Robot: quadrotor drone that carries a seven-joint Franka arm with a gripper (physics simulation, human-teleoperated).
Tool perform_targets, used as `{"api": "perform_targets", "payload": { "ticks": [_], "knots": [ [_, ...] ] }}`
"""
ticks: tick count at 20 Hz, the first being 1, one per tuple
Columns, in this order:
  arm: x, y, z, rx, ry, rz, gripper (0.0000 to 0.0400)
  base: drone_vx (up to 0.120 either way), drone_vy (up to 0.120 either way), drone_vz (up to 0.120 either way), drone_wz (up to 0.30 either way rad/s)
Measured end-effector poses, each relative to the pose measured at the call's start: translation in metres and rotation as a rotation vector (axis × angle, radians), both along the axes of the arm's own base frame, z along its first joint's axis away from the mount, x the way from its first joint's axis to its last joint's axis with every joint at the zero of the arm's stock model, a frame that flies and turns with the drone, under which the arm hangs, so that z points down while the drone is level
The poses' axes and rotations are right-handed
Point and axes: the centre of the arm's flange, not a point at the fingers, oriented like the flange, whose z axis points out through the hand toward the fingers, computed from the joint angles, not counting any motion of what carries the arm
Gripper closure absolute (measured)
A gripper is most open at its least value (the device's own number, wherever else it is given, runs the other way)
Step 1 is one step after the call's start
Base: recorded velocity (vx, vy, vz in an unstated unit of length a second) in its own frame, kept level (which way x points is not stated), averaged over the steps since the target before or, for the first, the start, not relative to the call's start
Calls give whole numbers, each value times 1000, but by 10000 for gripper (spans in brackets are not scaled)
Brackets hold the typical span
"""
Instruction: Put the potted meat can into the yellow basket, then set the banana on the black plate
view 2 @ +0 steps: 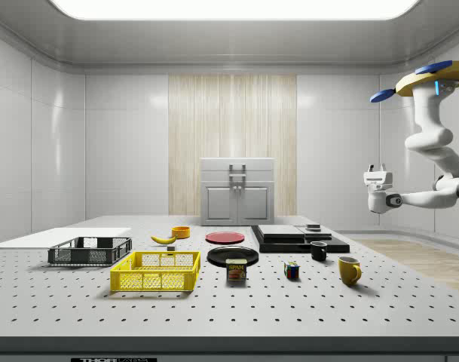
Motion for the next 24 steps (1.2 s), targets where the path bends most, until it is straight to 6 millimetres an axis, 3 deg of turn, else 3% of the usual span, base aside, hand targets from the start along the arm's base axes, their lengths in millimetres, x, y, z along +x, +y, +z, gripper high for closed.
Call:
{"api": "perform_targets", "payload": {
  "ticks": [7, 12, 20, 24],
  "knots": [
    [-3, 0, 50, 0, -6, 0, 0, 0, 0, 0, 0],
    [-1, 0, 75, 0, -9, 0, 0, 0, 0, 0, 0],
    [0, 0, 90, 0, -16, 0, 0, 0, 0, 0, 0],
    [-1, 0, 92, 0, -19, 0, 0, 0, 110, 0, 0]
  ]
}}
